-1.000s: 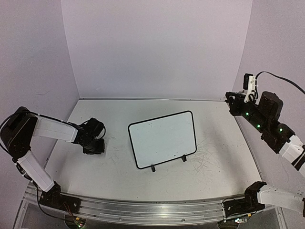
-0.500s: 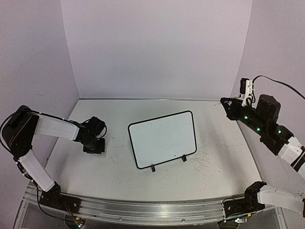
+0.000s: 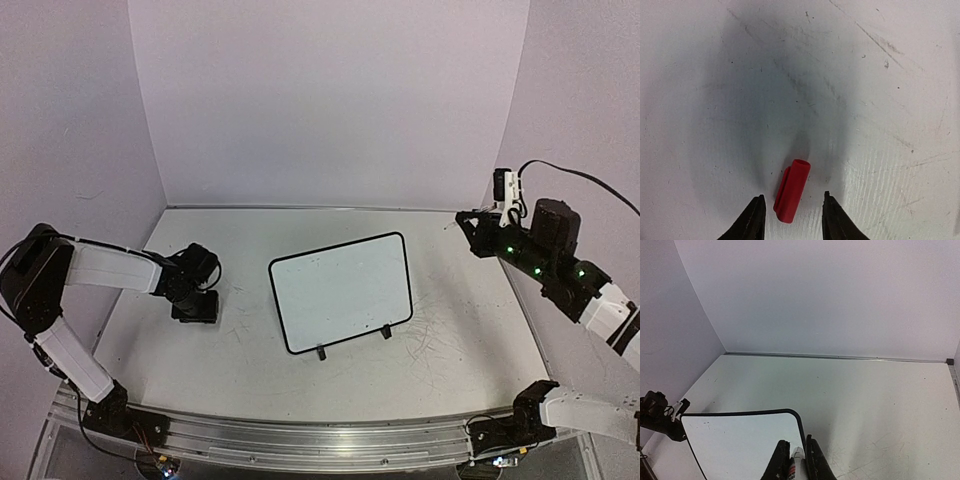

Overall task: Write a sentence on the whiteboard
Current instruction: Place the pen cap at the center of the board, then hold the whiteboard at the center of the board, then write a sentence on the whiteboard.

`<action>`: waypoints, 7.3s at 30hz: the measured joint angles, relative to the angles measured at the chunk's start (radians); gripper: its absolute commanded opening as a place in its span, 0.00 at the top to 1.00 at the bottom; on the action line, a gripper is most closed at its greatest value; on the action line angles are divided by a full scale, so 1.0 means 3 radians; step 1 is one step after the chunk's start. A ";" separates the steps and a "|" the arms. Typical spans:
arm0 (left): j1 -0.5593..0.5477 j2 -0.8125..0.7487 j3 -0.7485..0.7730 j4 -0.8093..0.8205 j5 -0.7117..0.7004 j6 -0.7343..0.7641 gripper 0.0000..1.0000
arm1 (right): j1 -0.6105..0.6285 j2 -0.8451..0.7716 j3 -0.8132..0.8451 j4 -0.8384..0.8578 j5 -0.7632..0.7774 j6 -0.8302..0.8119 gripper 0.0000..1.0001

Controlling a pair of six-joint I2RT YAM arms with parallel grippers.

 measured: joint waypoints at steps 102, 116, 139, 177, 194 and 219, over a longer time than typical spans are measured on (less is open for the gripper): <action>-0.0175 -0.0158 -0.0856 0.4096 0.2580 -0.0211 0.47 | 0.1758 0.1900 0.0997 0.0912 0.0491 -0.1117 1.00; -0.0177 -0.0105 -0.0853 0.4181 0.2700 -0.0179 0.76 | 0.1955 0.2247 0.1015 0.0956 0.0268 -0.1113 1.00; -0.0175 0.0002 -0.0813 0.4225 0.2847 0.0131 1.00 | 0.2202 0.2710 0.1095 0.1448 0.0469 -0.0987 1.00; -0.0175 0.0002 -0.0813 0.4226 0.2879 0.0233 1.00 | 0.2224 0.3021 0.1242 0.1649 0.0823 -0.0964 1.00; -0.0173 0.0002 -0.0813 0.4225 0.2878 0.0232 1.00 | 0.2224 0.3094 0.1255 0.1649 0.0909 -0.0950 1.00; -0.0172 0.0002 -0.0813 0.4222 0.2857 0.0229 1.00 | 0.2261 0.3097 0.1253 0.1677 0.1267 -0.0884 1.00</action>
